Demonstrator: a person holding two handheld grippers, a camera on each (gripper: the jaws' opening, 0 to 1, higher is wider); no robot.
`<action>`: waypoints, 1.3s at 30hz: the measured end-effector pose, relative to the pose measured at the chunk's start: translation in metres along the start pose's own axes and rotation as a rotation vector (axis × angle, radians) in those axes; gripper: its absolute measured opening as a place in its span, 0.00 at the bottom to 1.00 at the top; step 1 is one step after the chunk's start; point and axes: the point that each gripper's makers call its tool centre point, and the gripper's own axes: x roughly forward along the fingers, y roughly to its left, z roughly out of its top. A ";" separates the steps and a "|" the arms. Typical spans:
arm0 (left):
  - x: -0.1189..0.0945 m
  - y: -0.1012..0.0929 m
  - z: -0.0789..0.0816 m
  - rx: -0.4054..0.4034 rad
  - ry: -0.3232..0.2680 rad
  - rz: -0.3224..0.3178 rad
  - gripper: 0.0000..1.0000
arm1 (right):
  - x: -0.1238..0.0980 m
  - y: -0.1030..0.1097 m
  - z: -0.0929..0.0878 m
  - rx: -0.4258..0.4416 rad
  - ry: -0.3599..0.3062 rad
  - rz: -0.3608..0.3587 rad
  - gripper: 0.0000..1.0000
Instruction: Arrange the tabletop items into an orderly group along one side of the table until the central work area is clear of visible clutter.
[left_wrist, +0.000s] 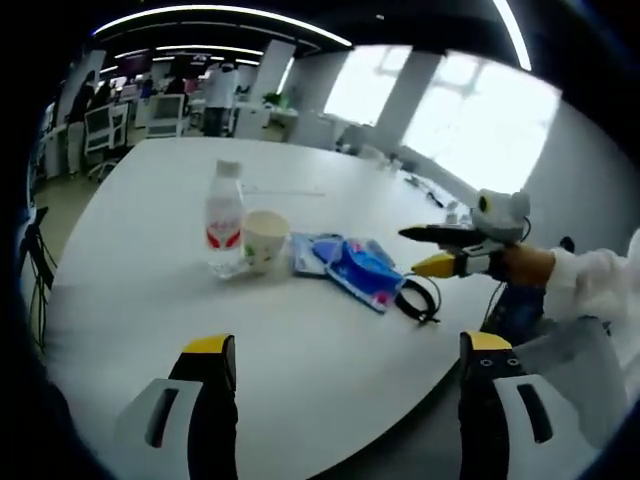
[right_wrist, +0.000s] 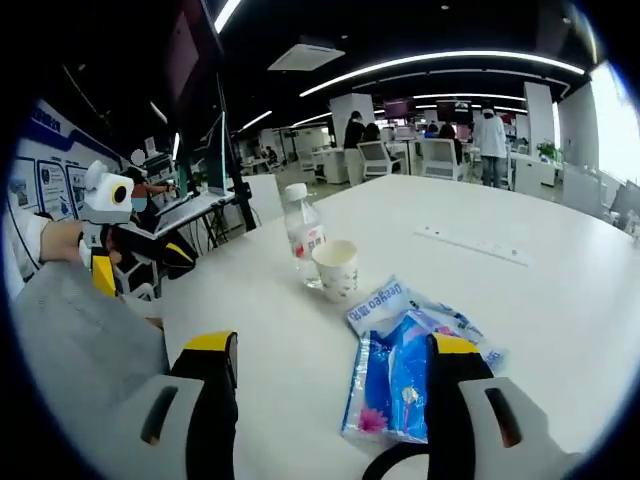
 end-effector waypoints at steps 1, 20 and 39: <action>0.001 0.000 0.000 0.002 0.002 -0.004 0.89 | -0.006 0.001 0.001 0.025 -0.014 -0.011 0.75; 0.000 -0.006 0.001 -0.021 -0.002 -0.018 0.86 | -0.063 0.004 -0.010 0.129 -0.040 -0.094 0.75; -0.004 -0.011 0.004 -0.046 -0.010 -0.035 0.85 | -0.075 -0.004 -0.014 0.171 -0.059 -0.162 0.74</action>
